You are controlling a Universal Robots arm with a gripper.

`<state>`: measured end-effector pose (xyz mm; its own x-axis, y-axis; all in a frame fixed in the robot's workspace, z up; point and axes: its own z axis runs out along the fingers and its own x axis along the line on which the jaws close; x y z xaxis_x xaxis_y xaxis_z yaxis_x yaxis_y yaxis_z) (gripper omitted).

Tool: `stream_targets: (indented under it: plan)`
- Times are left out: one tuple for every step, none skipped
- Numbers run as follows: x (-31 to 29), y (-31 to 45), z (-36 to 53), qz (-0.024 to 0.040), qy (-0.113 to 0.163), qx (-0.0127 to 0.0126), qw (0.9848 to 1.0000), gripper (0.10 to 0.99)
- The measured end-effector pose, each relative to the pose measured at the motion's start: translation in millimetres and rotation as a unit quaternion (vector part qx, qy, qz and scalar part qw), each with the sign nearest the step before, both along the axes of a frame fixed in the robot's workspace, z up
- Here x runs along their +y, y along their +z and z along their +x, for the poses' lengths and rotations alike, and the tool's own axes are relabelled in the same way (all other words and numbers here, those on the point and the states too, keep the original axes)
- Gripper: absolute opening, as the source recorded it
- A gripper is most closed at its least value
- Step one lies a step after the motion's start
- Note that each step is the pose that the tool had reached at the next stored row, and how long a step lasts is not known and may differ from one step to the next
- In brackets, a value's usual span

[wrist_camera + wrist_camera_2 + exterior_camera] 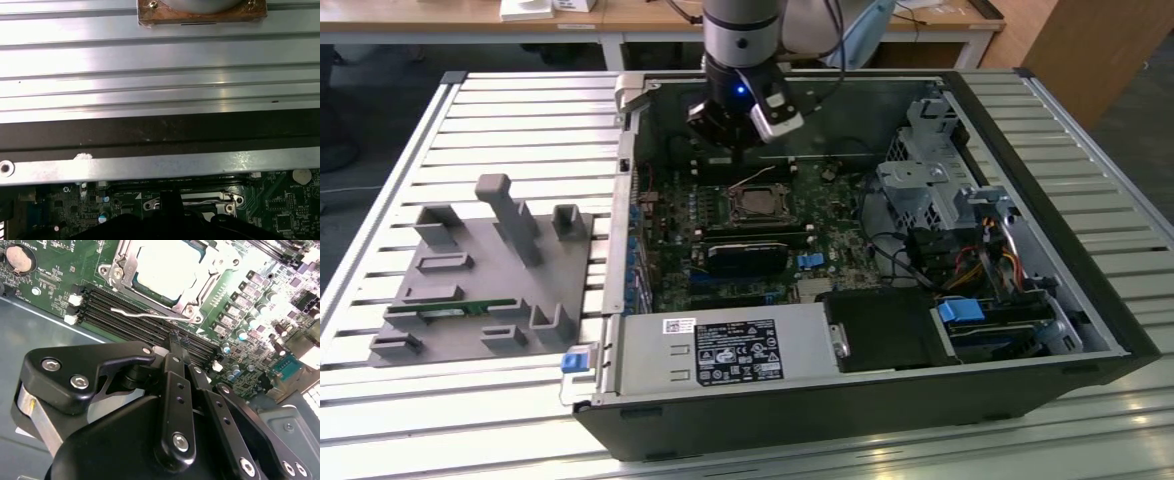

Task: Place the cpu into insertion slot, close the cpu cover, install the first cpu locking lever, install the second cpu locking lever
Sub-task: 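Install the first cpu locking lever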

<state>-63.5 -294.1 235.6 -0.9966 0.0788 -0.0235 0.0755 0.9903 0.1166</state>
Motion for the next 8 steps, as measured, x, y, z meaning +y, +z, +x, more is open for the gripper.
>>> stream_targets:
  plan:
    - [0.0,-0.2,0.6,0.0,0.0,0.0,1.0,0.106]
    - [0.0,-0.3,1.1,0.0,0.0,0.0,1.0,0.106]
    - [0.0,-0.5,1.3,-0.0001,0.0,0.0001,1.0,0.106]
    - [0.0,-0.6,1.5,-0.0001,0.0,0.0001,1.0,0.106]
    - [0.0,-0.9,1.6,-0.0001,0.0,0.0001,1.0,0.106]
    - [0.0,-1.2,1.9,0.0,0.0,0.0,1.0,0.106]
    - [0.0,-1.7,2.1,0.0,0.0,0.0,1.0,0.106]
    - [0.0,-2.4,2.2,0.0,0.0,0.0,1.0,0.106]
